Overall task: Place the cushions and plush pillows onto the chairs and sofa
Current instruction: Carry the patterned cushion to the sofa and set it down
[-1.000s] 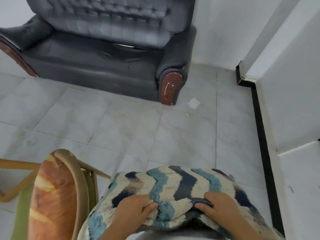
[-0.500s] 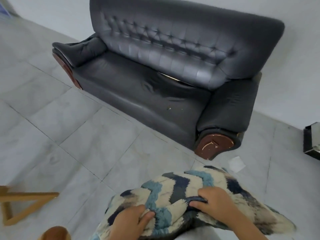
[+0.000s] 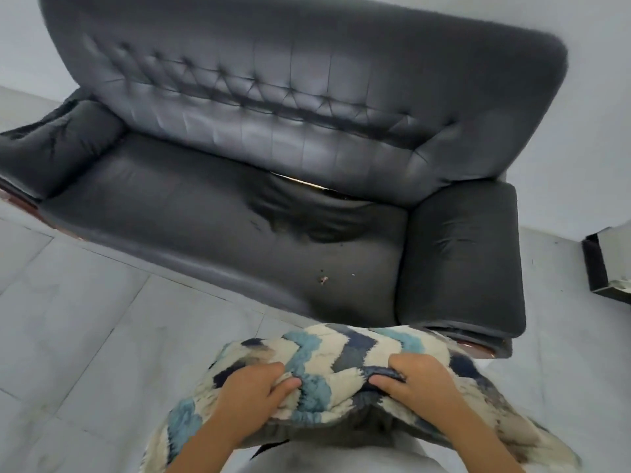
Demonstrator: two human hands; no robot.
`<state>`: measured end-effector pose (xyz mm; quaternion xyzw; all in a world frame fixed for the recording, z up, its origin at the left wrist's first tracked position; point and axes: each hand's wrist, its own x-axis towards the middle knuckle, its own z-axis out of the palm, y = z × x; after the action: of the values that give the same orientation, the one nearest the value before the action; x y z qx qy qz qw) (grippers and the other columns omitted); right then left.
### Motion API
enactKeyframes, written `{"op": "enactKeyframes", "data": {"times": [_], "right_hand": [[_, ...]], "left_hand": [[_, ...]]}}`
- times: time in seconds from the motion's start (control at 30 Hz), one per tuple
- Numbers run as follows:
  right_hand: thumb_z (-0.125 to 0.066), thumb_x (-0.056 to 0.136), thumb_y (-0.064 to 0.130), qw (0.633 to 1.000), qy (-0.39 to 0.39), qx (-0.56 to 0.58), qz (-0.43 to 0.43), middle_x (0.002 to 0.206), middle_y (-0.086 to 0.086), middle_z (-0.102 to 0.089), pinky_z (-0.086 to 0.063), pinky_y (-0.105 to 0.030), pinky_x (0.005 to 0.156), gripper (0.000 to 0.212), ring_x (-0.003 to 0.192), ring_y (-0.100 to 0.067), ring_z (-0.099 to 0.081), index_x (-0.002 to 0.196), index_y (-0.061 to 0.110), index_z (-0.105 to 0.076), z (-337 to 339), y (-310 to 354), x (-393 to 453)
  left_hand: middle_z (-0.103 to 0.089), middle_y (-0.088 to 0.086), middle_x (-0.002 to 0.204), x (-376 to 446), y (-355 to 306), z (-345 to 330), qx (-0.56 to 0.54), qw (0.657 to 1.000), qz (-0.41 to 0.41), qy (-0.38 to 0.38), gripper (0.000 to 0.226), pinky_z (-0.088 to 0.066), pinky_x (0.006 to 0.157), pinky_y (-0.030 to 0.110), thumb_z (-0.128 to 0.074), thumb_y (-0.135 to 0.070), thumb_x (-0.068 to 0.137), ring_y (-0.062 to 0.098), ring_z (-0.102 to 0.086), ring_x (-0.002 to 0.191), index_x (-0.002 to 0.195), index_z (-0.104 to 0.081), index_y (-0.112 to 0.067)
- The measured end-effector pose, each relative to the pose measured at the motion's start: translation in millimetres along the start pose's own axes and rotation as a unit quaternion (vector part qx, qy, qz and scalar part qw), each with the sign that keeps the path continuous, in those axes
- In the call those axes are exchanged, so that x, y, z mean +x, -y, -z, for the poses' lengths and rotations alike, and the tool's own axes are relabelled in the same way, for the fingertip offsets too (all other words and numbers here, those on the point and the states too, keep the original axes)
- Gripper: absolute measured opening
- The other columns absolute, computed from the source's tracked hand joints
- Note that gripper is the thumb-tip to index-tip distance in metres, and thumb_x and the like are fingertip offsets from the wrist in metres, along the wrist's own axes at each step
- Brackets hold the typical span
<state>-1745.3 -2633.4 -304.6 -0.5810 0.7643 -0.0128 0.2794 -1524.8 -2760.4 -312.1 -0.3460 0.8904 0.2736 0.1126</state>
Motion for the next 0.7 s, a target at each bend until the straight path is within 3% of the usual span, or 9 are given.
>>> {"op": "enactKeyframes", "data": {"times": [0.1,0.17,0.23,0.3,0.33,0.4,0.47,0.57,0.7], "right_hand": [[0.014,0.022,0.095,0.999,-0.012,0.001,-0.037,0.055,0.015,-0.026,-0.025,-0.014,0.05,0.078,0.064,-0.006,-0.041,0.052,0.031,-0.019,10,-11,47],[0.001,0.042,0.093,0.998,-0.054,-0.032,-0.014,0.045,0.013,-0.019,-0.025,-0.021,0.048,0.063,0.055,-0.002,-0.05,0.048,0.032,-0.014,15,-20,85],[-0.023,0.06,0.075,0.991,-0.118,-0.046,-0.041,0.032,0.012,-0.019,-0.03,-0.02,0.045,0.047,0.036,0.001,-0.047,0.038,0.034,-0.019,28,-34,127],[-0.03,0.06,0.064,0.983,-0.17,-0.064,-0.038,0.026,0.012,-0.035,-0.034,-0.017,0.047,0.046,0.035,0.0,-0.045,0.03,0.029,-0.035,51,-51,177],[-0.032,0.061,0.062,0.977,-0.2,-0.067,-0.032,0.026,0.009,-0.034,-0.035,-0.018,0.049,0.045,0.035,0.0,-0.045,0.031,0.029,-0.032,66,-59,200],[-0.033,0.063,0.061,0.962,-0.262,-0.072,-0.027,0.03,0.003,-0.013,-0.033,-0.021,0.052,0.043,0.038,-0.003,-0.045,0.041,0.032,-0.01,98,-76,244],[-0.035,0.066,0.059,0.953,-0.294,-0.073,-0.026,0.032,0.006,-0.012,-0.029,-0.025,0.053,0.044,0.035,-0.002,-0.043,0.049,0.031,-0.006,125,-96,279],[-0.03,0.078,0.06,0.946,-0.303,-0.086,-0.074,0.031,0.003,-0.038,-0.032,-0.024,0.057,0.041,0.033,-0.004,-0.047,0.044,0.035,-0.029,145,-112,311],[-0.02,0.089,0.059,0.955,-0.28,-0.04,-0.085,0.042,0.005,-0.013,-0.023,-0.027,0.047,0.048,0.029,-0.005,-0.041,0.052,0.028,-0.022,107,-132,345]], "left_hand": [[-0.033,-0.017,0.058,50,17,12,-0.017,0.999,0.011,0.041,0.044,-0.029,0.062,0.02,-0.018,-0.069,0.075,0.009,-0.045,0.077,0.054,-0.023,-0.03],[-0.046,-0.016,0.067,86,25,21,-0.012,0.998,0.018,0.054,0.043,-0.031,0.069,0.02,-0.012,-0.072,0.066,0.011,-0.053,0.088,0.054,-0.023,-0.032],[-0.051,-0.012,0.076,128,33,34,-0.02,0.999,0.031,0.02,0.043,-0.031,0.069,0.021,-0.006,-0.072,0.059,0.012,-0.057,0.097,0.054,-0.022,-0.032],[-0.051,-0.008,0.063,181,36,60,-0.008,0.999,0.011,-0.031,0.04,-0.03,0.062,0.02,-0.006,-0.069,0.057,0.012,-0.061,0.085,0.052,-0.018,-0.031],[-0.05,-0.006,0.052,207,40,73,0.022,0.998,-0.013,-0.055,0.039,-0.033,0.055,0.022,-0.013,-0.067,0.064,0.011,-0.063,0.069,0.051,-0.013,-0.031],[-0.023,-0.007,0.035,261,43,102,0.047,0.988,-0.042,-0.143,0.045,-0.028,0.037,0.02,-0.02,-0.058,0.084,0.005,-0.053,0.038,0.052,-0.004,-0.03],[-0.011,-0.007,0.037,308,43,127,0.072,0.978,-0.081,-0.18,0.046,-0.023,0.033,0.018,-0.013,-0.053,0.092,0.003,-0.045,0.031,0.052,-0.011,-0.03],[-0.042,-0.005,0.033,367,47,150,0.103,0.969,-0.122,-0.191,0.055,-0.029,0.033,0.016,-0.004,-0.052,0.092,0.004,-0.046,0.032,0.048,-0.027,-0.027],[-0.046,-0.004,0.033,430,84,117,0.127,0.966,-0.174,-0.144,0.071,-0.028,0.03,0.018,-0.004,-0.05,0.094,0.008,-0.045,0.03,0.042,-0.043,-0.02]]}}
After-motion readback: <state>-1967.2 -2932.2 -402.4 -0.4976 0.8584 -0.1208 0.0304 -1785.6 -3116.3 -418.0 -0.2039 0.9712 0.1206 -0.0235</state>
